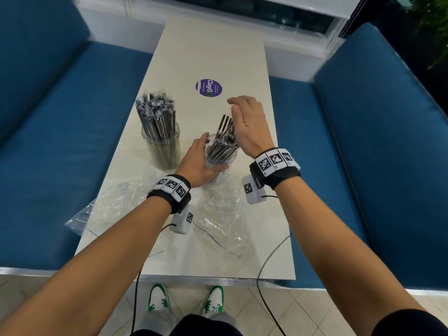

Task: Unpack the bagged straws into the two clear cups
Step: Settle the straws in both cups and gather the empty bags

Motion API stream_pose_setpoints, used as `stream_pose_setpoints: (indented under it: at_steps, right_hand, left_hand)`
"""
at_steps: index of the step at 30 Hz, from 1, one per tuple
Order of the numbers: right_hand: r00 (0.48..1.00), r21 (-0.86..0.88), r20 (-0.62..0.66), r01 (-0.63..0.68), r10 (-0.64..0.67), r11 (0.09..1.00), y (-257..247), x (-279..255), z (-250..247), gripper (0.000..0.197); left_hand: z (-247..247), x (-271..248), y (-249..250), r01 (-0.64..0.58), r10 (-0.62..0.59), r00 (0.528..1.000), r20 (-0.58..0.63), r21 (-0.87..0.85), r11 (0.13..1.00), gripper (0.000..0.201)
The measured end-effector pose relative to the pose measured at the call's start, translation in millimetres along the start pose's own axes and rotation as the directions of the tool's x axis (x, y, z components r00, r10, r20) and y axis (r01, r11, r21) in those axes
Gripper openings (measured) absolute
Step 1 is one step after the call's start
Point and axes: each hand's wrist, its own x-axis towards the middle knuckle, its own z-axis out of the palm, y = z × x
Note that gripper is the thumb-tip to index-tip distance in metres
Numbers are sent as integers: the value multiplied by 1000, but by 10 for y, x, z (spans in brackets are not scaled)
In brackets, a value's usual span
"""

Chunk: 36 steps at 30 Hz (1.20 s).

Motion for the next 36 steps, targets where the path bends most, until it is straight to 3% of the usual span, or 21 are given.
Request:
stream_pose_setpoints:
  at_steps: [4, 8, 12, 15, 20, 23, 28, 32, 36]
  right_hand:
    - [969, 43, 247, -43, 31, 998, -63, 7, 29, 54]
    - [944, 60, 329, 13, -32, 998, -127, -52, -12, 57]
    - [878, -71, 443, 237, -182, 969, -74, -140, 32, 68]
    - [916, -120, 347, 255, -200, 960, -36, -212, 184, 39]
    - [996, -34, 73, 49, -47, 998, 2, -183, 219, 19]
    - [987, -43, 154, 42, -35, 998, 11, -197, 225, 25]
    - [964, -11, 249, 98, -92, 995, 35, -194, 56, 67]
    - [976, 72, 193, 91, -104, 993, 36, -204, -116, 52]
    - [1000, 241, 9, 8, -11, 971, 44, -93, -210, 33]
  left_hand:
    - [2, 9, -10, -2, 2, 1000, 8, 1, 1000, 120]
    - [-11, 21, -1, 23, -23, 1000, 20, 6, 1000, 115]
    - [2, 23, -49, 17, -16, 1000, 14, -20, 1000, 104]
    - [-6, 25, -41, -9, 9, 1000, 2, 1, 1000, 95]
    - [-30, -4, -30, -21, 22, 1000, 13, -30, 999, 115]
    - [-32, -25, -37, -21, 21, 1000, 13, -23, 1000, 119]
    - [-24, 5, -20, 10, -10, 1000, 15, -14, 1000, 107]
    - [-26, 26, -17, -4, 4, 1000, 0, -14, 1000, 109]
    - [-38, 45, -12, -13, 13, 1000, -7, -10, 1000, 112]
